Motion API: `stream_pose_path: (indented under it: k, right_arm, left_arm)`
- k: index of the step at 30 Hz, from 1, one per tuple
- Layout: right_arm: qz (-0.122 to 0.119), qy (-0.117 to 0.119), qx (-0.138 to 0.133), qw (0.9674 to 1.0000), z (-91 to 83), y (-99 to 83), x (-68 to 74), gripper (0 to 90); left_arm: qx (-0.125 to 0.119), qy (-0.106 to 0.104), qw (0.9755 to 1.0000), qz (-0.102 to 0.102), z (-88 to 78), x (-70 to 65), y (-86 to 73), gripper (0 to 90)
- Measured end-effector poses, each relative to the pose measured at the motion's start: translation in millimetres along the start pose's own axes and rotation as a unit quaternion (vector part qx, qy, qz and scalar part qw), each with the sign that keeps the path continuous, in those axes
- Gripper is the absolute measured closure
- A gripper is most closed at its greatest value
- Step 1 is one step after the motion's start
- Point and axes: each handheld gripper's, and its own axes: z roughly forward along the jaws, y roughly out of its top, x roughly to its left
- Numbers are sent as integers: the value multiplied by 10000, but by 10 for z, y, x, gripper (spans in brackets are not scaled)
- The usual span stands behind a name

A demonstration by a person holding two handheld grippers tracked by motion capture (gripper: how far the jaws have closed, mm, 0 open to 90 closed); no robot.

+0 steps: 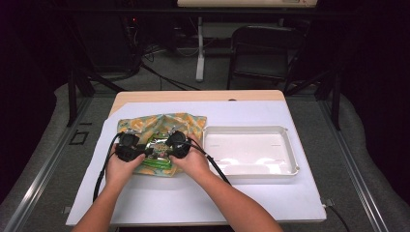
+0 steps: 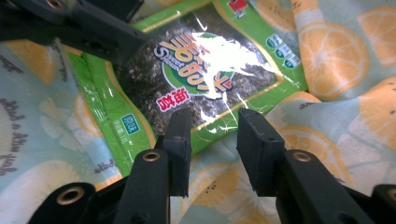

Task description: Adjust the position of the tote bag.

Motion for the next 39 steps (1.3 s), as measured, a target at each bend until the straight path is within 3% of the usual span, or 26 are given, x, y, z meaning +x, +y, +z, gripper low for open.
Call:
stream_pose_path:
  k: [6,14,23,39]
  right_arm:
    - [-85,-52,125,9999,48,-13,22,684]
    - [-126,-87,74,9999,64,-28,38,709]
    - [8,-48,-12,10000,72,-65,14,721]
    - [92,8,-42,9999,64,-94,-9,726]
  left_arm:
    - [-47,-74,10000,17,-27,20,9,585]
    - [-44,-189,9997,-145,-32,22,17,576]
    - [46,-239,9993,-292,-27,64,20,540]
    - [215,-659,9951,-709,74,144,31,504]
